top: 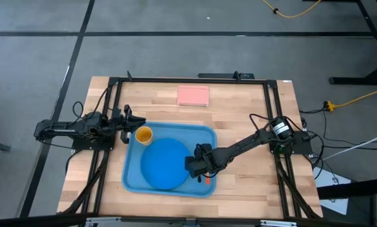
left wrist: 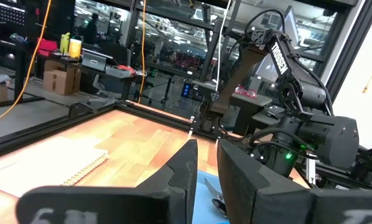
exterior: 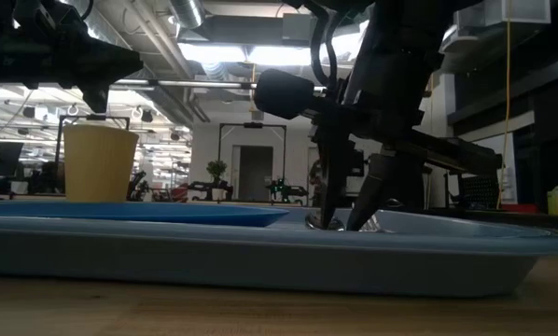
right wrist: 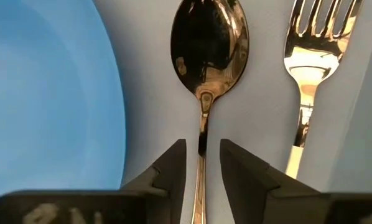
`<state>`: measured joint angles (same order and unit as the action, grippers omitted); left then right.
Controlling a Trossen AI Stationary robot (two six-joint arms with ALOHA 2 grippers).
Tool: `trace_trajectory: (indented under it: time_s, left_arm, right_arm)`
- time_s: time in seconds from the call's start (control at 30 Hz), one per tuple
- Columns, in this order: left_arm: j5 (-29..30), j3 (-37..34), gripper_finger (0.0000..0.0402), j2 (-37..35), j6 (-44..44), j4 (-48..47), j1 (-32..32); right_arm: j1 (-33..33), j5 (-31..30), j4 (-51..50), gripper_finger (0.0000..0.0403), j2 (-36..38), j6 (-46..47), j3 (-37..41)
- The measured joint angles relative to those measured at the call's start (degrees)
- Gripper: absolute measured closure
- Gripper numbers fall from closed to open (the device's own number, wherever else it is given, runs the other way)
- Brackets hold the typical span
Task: Pick and place plate/cup/fork/spoon on tray
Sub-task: Return to Home Position
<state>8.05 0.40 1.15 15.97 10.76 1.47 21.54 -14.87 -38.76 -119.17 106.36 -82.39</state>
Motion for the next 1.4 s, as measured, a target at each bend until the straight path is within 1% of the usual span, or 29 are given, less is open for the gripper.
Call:
trace_trajectory:
  time_s: [0.17, 0.33, 0.43, 0.57, 0.7, 0.83, 0.9, 1.1, 1.27, 1.4]
  left_arm:
    - [0.0, 0.02, 0.0347, 0.02, 0.0, -0.02, 0.0]
    - [0.0, 0.01, 0.0347, 0.0, 0.01, -0.01, 0.0]
    - [0.0, 0.02, 0.0347, 0.0, 0.02, -0.01, -0.01]
    - [0.0, 0.02, 0.0347, 0.02, 0.02, -0.02, -0.02]
    - [0.0, 0.01, 0.0347, 0.02, 0.02, -0.02, -0.02]
    - [0.0, 0.0, 0.0347, 0.01, 0.02, 0.0, -0.01]
    - [0.0, 0.02, 0.0347, 0.02, 0.0, -0.02, -0.02]
    - [0.0, 0.02, 0.0347, 0.01, 0.02, -0.02, -0.02]
    - [0.0, 0.01, 0.0347, 0.01, 0.0, -0.02, -0.01]
    - [0.0, 0.02, 0.0347, 0.0, 0.0, -0.02, 0.0]
  right_arm:
    - [0.0, -0.06, -1.34, 0.0301, 1.46, -0.88, -0.99]
    - [0.02, -1.67, -5.57, 0.0301, 3.45, -6.31, -3.73]
    - [0.02, -1.92, -7.0, 0.0301, 3.96, -7.97, -5.1]
    - [0.02, 0.55, -7.08, 0.0301, 3.93, -12.17, -6.41]
    - [0.0, 1.46, -7.08, 0.0301, 3.89, -18.36, -6.69]
    - [0.02, 1.08, -7.11, 0.0301, 4.29, -30.83, -6.67]
    - [0.01, 1.01, -7.48, 0.0301, 4.75, -34.73, -6.67]
    - [0.35, 0.37, -8.97, 0.0301, 6.57, -36.18, -6.45]
    - [1.48, -5.62, -15.91, 0.0301, 8.24, -36.15, -6.39]
    - [1.55, -6.51, -20.12, 0.0301, 10.21, -36.1, -6.38]
